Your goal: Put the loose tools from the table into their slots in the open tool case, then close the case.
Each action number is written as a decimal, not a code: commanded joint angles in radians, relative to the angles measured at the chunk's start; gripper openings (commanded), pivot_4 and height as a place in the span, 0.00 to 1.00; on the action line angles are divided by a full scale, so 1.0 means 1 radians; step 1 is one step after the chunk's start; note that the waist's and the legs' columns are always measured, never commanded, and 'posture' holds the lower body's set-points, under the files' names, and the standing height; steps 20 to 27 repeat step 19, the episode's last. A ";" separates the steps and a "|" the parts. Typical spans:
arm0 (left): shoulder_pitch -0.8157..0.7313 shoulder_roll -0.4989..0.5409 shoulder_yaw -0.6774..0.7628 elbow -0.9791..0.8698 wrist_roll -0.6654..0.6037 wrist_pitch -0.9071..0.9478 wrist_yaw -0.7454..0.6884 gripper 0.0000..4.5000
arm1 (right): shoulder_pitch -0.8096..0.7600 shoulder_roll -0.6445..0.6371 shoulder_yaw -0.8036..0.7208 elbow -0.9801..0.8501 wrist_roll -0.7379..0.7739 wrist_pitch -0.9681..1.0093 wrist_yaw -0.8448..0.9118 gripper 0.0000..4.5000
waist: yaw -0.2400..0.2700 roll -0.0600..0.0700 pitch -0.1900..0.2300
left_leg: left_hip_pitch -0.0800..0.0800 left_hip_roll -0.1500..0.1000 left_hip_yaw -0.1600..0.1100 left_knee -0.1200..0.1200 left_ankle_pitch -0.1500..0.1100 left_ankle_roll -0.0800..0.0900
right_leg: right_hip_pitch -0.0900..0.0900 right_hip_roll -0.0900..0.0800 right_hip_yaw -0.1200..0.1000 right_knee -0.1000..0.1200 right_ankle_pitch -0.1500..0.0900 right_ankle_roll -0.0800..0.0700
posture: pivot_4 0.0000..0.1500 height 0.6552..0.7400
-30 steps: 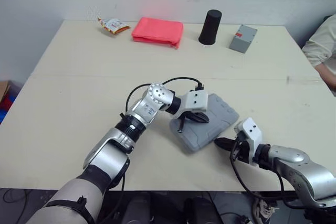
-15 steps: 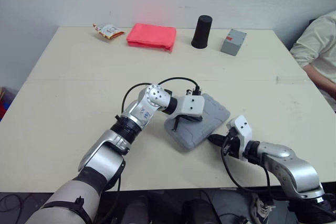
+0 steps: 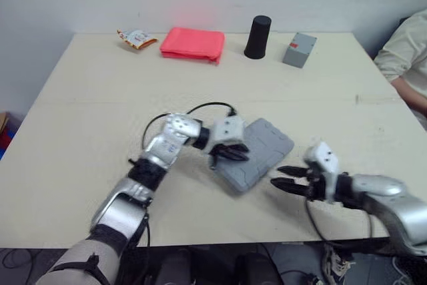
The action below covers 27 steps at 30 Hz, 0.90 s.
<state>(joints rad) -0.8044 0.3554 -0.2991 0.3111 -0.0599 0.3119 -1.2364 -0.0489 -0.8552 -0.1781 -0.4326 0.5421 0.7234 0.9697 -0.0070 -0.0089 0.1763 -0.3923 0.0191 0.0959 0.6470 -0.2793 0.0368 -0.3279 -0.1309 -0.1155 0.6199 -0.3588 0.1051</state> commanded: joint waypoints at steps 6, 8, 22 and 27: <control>0.237 0.381 0.452 -0.575 -0.483 0.530 -0.085 0.99 | 0.053 -0.276 -0.364 0.032 0.185 0.063 0.294 1.00 | 0.005 0.002 0.011 | -0.010 0.000 -0.004 0.002 0.004 -0.001 | -0.006 0.000 -0.003 0.002 0.000 -0.001 | 1.00 0.95; 0.295 0.476 0.584 -0.640 -0.579 0.630 -0.078 0.99 | 0.054 -0.312 -0.403 0.082 0.165 0.034 0.327 1.00 | 0.006 0.002 0.011 | -0.010 -0.001 -0.004 0.002 0.003 0.000 | -0.005 0.000 -0.003 0.001 0.000 0.000 | 1.00 0.95; 0.595 0.668 1.056 -0.721 -0.741 0.754 0.021 0.99 | -0.046 -0.398 -0.377 0.357 0.079 -0.121 0.431 1.00 | 0.009 0.003 0.021 | -0.012 -0.003 -0.003 0.000 0.004 -0.006 | -0.013 -0.004 0.000 0.002 0.000 0.001 | 1.00 0.95; 0.595 0.668 1.056 -0.721 -0.741 0.754 0.021 0.99 | -0.046 -0.398 -0.377 0.357 0.079 -0.121 0.431 1.00 | 0.009 0.003 0.021 | -0.012 -0.003 -0.003 0.000 0.004 -0.006 | -0.013 -0.004 0.000 0.002 0.000 0.001 | 1.00 0.95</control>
